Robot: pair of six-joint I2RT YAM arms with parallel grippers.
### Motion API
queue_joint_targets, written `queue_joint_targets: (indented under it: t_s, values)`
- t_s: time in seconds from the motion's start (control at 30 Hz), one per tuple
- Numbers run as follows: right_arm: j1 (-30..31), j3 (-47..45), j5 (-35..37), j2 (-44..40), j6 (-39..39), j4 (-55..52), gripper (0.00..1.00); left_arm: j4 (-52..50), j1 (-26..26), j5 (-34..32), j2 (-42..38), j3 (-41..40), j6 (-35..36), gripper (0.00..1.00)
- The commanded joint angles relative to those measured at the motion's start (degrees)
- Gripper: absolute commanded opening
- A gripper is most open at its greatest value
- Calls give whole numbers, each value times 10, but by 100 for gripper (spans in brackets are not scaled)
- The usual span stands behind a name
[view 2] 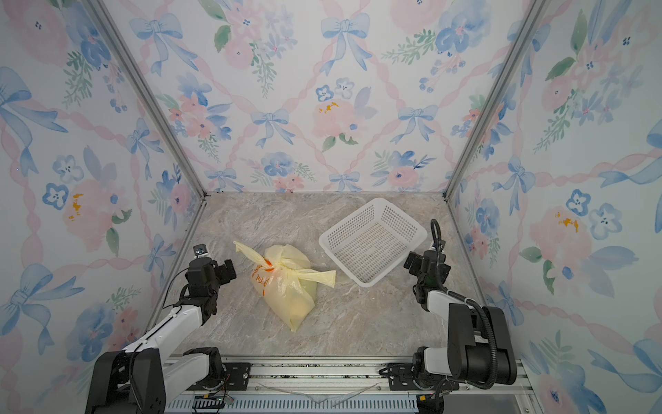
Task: Place the pears into plastic bags & tie knots
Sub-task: Reset both arms
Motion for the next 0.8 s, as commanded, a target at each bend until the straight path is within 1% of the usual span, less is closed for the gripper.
queue_joint_targets:
  t_s: [0.0, 0.03, 0.07, 0.1, 0.13, 0.2, 0.27, 0.33, 0.37, 0.43, 0.47, 0.7, 0.73, 0.77]
  values:
    - [63, 18, 35, 31, -79, 89, 100, 245, -15, 28, 40, -54, 33, 98]
    - [80, 0, 34, 54, -102, 145, 100, 271, -23, 20, 60, -50, 43, 98]
    - [87, -20, 37, 71, -112, 204, 98, 268, -27, 30, 72, -40, 52, 98]
    - [87, -39, 45, 83, -112, 254, 96, 297, -30, 50, 91, -40, 66, 98]
    - [84, -42, 52, 84, -106, 261, 96, 331, -32, 69, 105, -42, 75, 98]
    - [71, -22, 45, 70, -89, 196, 96, 403, -31, 103, 151, -41, 74, 98]
    - [71, -25, 43, 73, -90, 208, 96, 400, -37, 115, 198, -20, 84, 98]
    - [73, -25, 44, 74, -92, 210, 96, 441, -38, 136, 244, -18, 95, 98]
    - [74, -24, 45, 71, -93, 201, 96, 462, -39, 135, 249, -26, 98, 98]
    - [74, -22, 44, 71, -93, 200, 96, 421, -39, 146, 238, -14, 100, 98]
    - [74, -23, 44, 73, -93, 202, 96, 433, -39, 146, 241, -17, 100, 98]
    - [77, -22, 47, 72, -96, 200, 96, 430, -39, 146, 241, -17, 101, 98]
    - [78, -20, 43, 73, -97, 200, 96, 430, -39, 145, 241, -17, 101, 98]
    - [69, -18, 14, 74, -96, 198, 96, 430, -39, 145, 240, -17, 101, 98]
